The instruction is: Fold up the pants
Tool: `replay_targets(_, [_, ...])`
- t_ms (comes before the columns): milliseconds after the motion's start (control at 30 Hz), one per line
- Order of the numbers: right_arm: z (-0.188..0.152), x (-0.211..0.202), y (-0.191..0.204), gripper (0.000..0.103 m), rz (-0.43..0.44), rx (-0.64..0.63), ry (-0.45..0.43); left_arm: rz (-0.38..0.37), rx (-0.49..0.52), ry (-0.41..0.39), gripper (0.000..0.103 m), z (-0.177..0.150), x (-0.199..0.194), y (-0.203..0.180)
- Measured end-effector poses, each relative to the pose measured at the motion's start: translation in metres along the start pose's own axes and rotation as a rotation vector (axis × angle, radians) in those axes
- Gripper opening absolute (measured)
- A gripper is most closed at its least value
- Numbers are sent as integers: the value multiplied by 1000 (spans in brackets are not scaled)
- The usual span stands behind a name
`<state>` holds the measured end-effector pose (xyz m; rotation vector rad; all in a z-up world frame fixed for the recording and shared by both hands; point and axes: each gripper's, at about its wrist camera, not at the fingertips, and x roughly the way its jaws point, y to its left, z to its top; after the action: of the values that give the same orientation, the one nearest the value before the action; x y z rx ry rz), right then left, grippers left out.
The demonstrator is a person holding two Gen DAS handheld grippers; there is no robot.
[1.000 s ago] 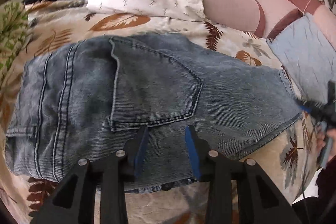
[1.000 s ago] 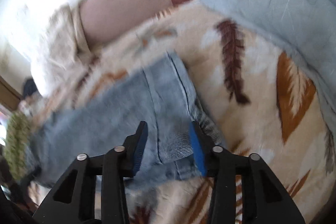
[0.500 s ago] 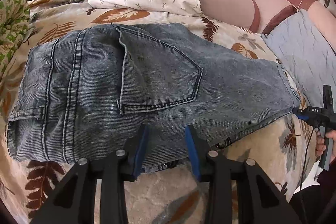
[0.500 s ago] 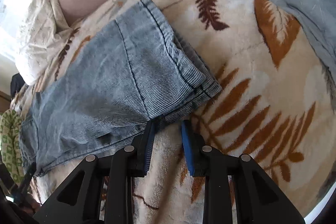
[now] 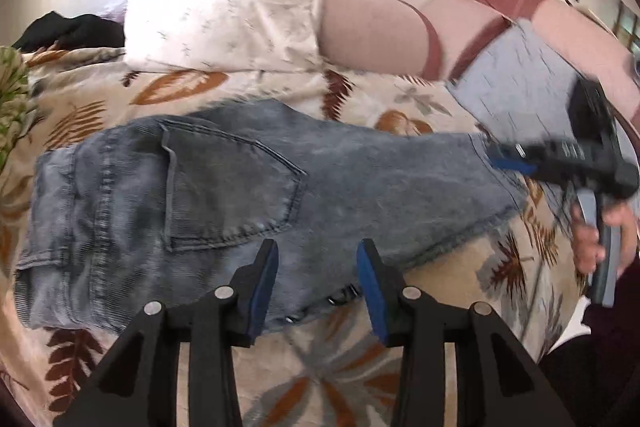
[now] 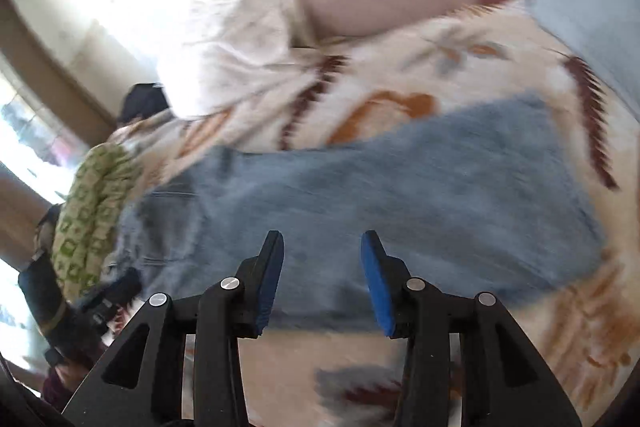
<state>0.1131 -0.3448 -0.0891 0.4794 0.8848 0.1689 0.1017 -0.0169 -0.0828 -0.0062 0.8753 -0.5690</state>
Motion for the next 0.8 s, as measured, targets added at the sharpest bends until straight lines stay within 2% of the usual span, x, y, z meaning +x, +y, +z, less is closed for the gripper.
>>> replay_targets(67, [5, 9, 9, 40, 8, -2, -1, 31, 37, -21, 46, -3, -6, -3])
replay_targets(200, [14, 13, 9, 40, -14, 1, -42, 127, -14, -59, 69, 2, -21, 18])
replay_targets(300, [4, 18, 14, 40, -88, -62, -21, 187, -71, -50, 70, 6, -16, 36])
replay_targets(367, [-8, 34, 15, 40, -97, -72, 31, 206, -94, -26, 70, 5, -5, 42])
replay_targets(467, [-28, 61, 22, 40, -242, -142, 66, 275, -89, 4, 68, -1, 14, 44])
replay_targets(533, [-39, 74, 24, 40, -284, -172, 80, 291, -89, 30, 68, -9, 21, 45])
replay_targets(600, [-51, 80, 24, 40, -325, -198, 73, 327, -42, 55, 68, -17, 28, 40])
replay_targets(667, [-60, 77, 26, 41, -345, -229, 55, 343, -12, 48, 68, -22, 26, 36])
replay_targets(800, [-75, 71, 20, 43, -330, -220, 23, 330, -6, 45, 69, -31, 22, 37])
